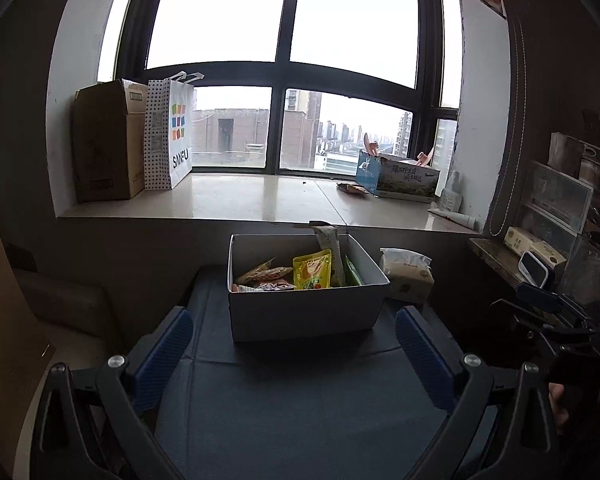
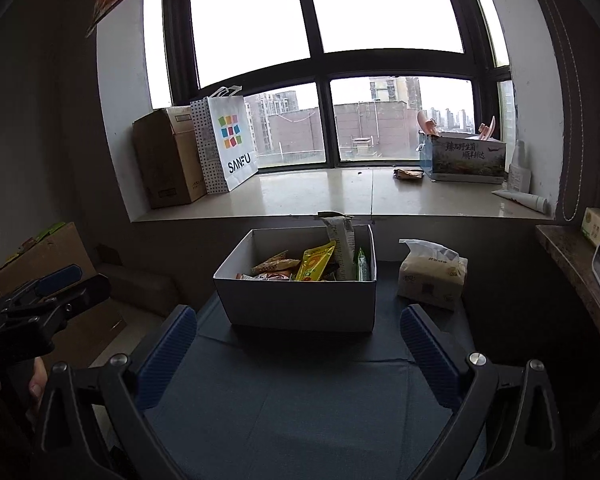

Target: Organize snacks

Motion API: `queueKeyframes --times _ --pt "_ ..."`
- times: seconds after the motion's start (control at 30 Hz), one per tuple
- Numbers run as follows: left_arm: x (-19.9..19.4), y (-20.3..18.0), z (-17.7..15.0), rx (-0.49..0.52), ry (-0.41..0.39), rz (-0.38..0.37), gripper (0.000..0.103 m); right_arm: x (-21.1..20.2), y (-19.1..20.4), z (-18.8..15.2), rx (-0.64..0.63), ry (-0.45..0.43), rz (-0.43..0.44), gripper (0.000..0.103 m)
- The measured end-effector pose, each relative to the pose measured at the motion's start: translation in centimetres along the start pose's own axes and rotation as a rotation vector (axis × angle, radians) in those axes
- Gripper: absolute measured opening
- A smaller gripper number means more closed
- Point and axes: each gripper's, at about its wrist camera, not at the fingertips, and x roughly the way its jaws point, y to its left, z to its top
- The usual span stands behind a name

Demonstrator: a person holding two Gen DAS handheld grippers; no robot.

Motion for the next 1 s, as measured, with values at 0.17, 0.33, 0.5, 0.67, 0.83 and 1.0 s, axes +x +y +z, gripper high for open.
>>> queueKeyframes --times 0.17,0.33,0.5,0.67,0.83,1.0 --pt "0.3 -0.3 0.1 0.019 0.01 0.001 0.103 0.1 0.1 -0.3 -0.009 0.011 -0.002 0.103" --pt "0.7 -0.3 0.0 0.017 0.024 -0.005 0.103 0.7 0.6 -0.5 -0.02 0.032 0.014 0.103" --pt "1.1 -0.2 0.0 0.013 0.034 -0.002 0.103 0.8 0.8 -0.6 -0.028 0.039 0.016 0.103" --pt "1.2 -0.2 0.0 0.012 0.035 -0.002 0.103 0.9 0.7 -0.6 -0.025 0.045 0.015 0.103" --pt "1.4 -0.1 -0.2 0.01 0.043 -0.001 0.103 1.0 0.9 -0.7 -0.029 0.046 0.02 0.103" --pt "1.5 -0.2 -0.3 0.015 0.046 -0.002 0.103 1.2 0.8 -0.8 -0.025 0.054 0.021 0.103"
